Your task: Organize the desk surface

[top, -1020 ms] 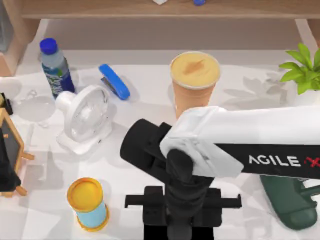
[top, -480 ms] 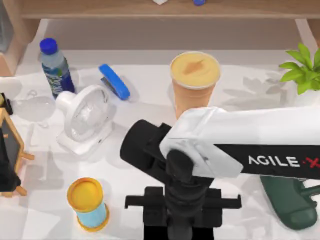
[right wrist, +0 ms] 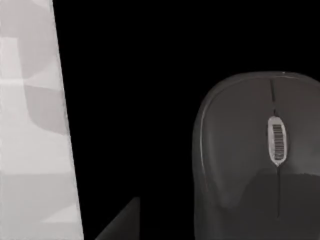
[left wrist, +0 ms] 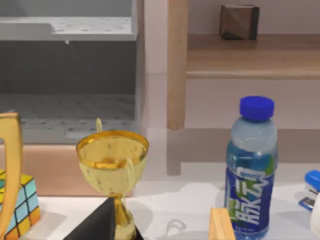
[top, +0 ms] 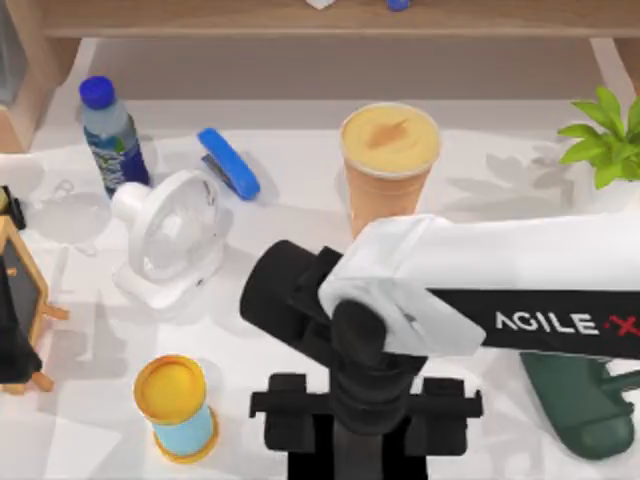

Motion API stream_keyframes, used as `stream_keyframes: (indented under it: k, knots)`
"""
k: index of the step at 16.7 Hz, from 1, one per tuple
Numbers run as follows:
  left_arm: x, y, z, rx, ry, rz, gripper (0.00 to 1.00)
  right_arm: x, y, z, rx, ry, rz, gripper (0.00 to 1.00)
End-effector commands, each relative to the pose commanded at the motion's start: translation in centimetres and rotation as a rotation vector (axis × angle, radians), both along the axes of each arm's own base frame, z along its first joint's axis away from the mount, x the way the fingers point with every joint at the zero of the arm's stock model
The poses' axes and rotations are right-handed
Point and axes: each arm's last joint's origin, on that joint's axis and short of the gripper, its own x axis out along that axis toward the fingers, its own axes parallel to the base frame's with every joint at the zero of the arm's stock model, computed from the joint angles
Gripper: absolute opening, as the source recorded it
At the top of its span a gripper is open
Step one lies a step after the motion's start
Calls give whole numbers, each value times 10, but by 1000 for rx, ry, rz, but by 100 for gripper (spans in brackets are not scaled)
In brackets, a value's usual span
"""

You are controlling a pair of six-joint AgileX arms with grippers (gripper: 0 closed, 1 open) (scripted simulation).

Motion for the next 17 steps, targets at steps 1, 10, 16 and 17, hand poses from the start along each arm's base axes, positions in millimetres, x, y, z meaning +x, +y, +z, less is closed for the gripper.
stream_keyframes:
  k: [1,10,16,17]
  knots:
    - [0,0,0,0,0,0,100,0,0,0,0,0,0,100]
    - [0,0,0,0,0,0,100,3,-2,5,7,-5,-32,100]
    - [0,0,0,0,0,0,100,37,-38,49,82,-47,-501,100]
    - [0,0,0,0,0,0,100,47,-48,58,107,-56,-635,100]
